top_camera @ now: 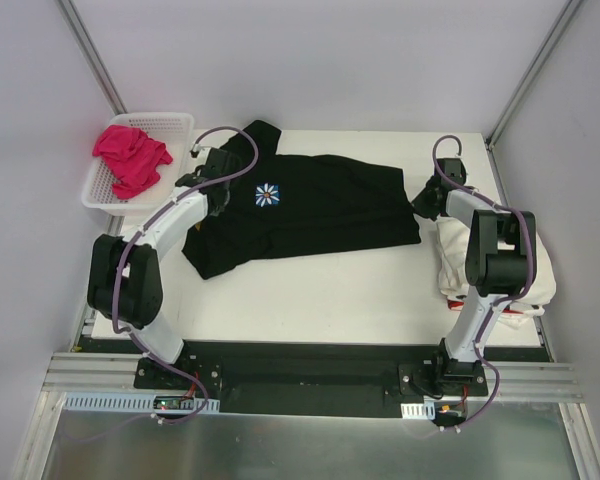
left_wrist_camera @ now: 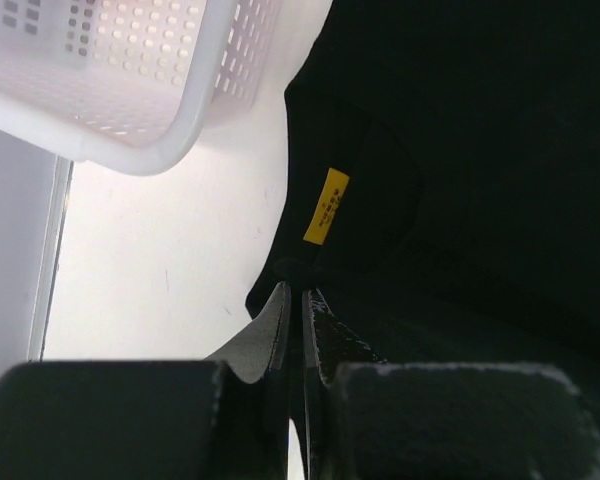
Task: Fold and stack the t-shirts
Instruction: Fold the flattened tshirt in 1/3 of the way
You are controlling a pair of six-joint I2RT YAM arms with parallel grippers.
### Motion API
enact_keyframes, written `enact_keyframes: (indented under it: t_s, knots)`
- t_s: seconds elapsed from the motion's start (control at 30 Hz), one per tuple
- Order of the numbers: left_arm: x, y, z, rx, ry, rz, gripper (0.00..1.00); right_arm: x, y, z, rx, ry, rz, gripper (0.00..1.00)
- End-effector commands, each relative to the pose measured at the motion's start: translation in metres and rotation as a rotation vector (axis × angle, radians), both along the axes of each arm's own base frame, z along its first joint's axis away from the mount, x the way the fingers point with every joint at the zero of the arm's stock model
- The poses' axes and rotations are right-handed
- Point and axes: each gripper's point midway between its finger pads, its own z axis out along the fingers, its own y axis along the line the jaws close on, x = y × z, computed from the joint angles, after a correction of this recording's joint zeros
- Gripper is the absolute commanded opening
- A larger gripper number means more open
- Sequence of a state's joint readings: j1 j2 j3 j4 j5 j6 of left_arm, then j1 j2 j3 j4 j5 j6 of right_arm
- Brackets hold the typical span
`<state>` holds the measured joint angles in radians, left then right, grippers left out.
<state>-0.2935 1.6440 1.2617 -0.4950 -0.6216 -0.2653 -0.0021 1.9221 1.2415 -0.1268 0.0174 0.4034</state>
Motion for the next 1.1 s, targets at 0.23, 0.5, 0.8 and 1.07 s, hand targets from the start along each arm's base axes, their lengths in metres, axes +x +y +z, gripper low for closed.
enact_keyframes:
  t_s: [0.23,0.5,0.8,1.07]
  knots:
    - [0.037,0.012,-0.001,0.067,-0.043,0.023,0.0,0.017,-0.002,0.017,0.005,-0.063,-0.001,0.01]
    - [0.045,0.014,-0.025,0.095,-0.009,0.022,0.0,0.018,-0.002,0.016,0.005,-0.063,-0.003,0.01]
    - [0.054,0.022,-0.037,0.127,-0.006,0.026,0.0,0.02,-0.002,0.011,0.007,-0.056,-0.001,0.01]
    - [0.068,0.027,-0.037,0.141,-0.021,0.021,0.0,0.02,-0.002,0.008,0.007,-0.051,-0.003,0.01]
